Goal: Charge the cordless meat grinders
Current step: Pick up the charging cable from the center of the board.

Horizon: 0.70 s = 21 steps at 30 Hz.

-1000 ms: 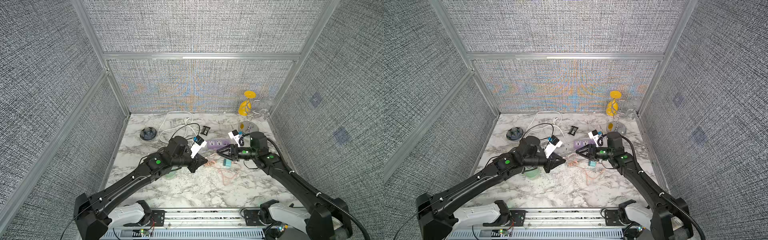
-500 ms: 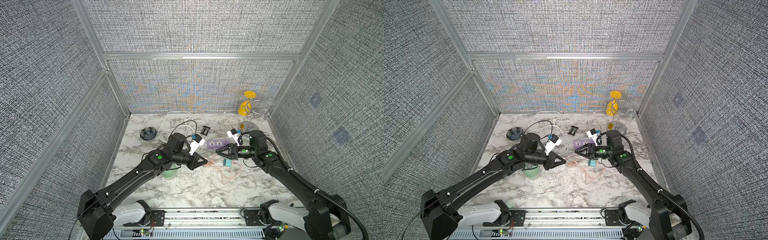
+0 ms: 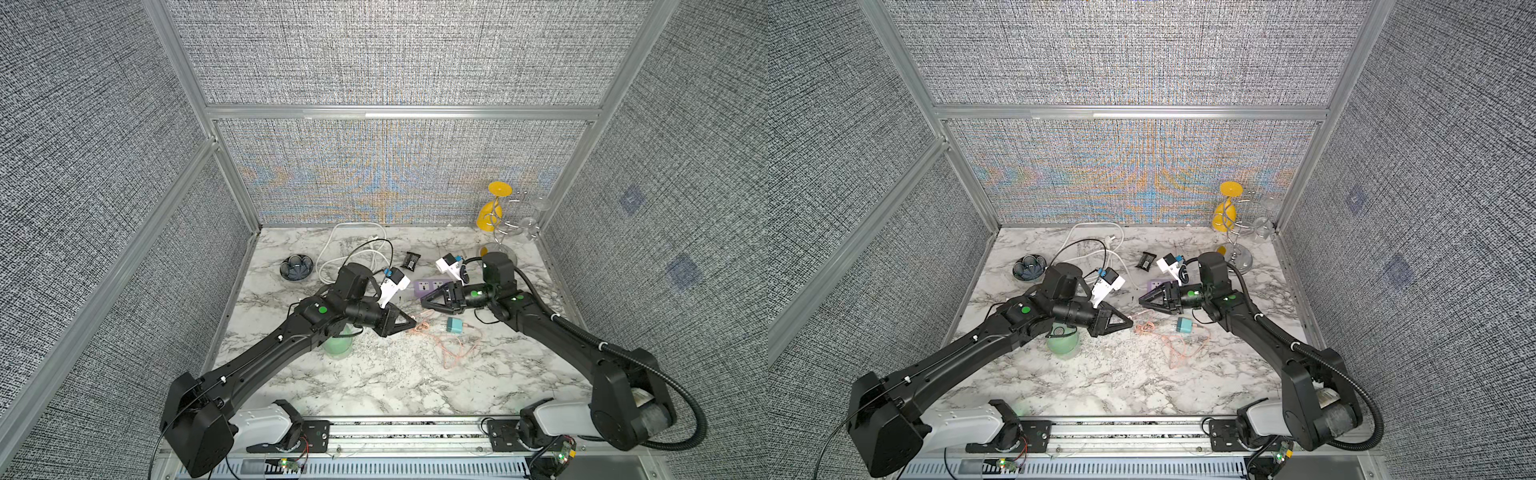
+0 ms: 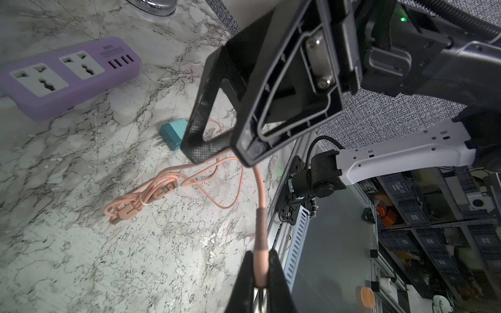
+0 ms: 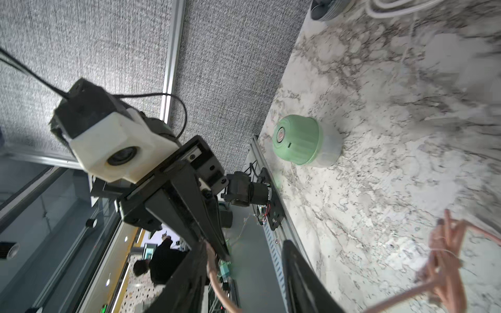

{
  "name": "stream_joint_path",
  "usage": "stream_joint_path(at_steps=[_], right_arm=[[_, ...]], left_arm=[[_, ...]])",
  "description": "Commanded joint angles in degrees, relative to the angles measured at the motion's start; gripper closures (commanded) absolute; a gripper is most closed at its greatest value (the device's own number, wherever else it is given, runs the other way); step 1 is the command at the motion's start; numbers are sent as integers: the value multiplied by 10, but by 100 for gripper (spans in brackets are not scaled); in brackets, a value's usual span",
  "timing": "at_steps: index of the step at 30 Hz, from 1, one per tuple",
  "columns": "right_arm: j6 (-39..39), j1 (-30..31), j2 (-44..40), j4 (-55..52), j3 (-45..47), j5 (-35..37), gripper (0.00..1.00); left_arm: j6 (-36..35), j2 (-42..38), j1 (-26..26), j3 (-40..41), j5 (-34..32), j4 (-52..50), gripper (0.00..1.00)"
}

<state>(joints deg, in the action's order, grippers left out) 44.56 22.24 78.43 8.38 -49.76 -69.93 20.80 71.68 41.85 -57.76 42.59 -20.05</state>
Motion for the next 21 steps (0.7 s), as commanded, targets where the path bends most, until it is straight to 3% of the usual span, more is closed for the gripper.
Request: stream_joint_path(at_steps=[1, 6, 21], right_arm=[[-1, 17, -3, 34, -6, -39, 56], [-19, 25, -6, 3, -7, -40, 69], [-39, 52, -8, -29, -13, -50, 72]], left_arm=[[-4, 4, -4, -3, 25, 16, 100], [-1, 6, -10, 0, 39, 20, 100], [5, -8, -18, 10, 57, 23, 100]])
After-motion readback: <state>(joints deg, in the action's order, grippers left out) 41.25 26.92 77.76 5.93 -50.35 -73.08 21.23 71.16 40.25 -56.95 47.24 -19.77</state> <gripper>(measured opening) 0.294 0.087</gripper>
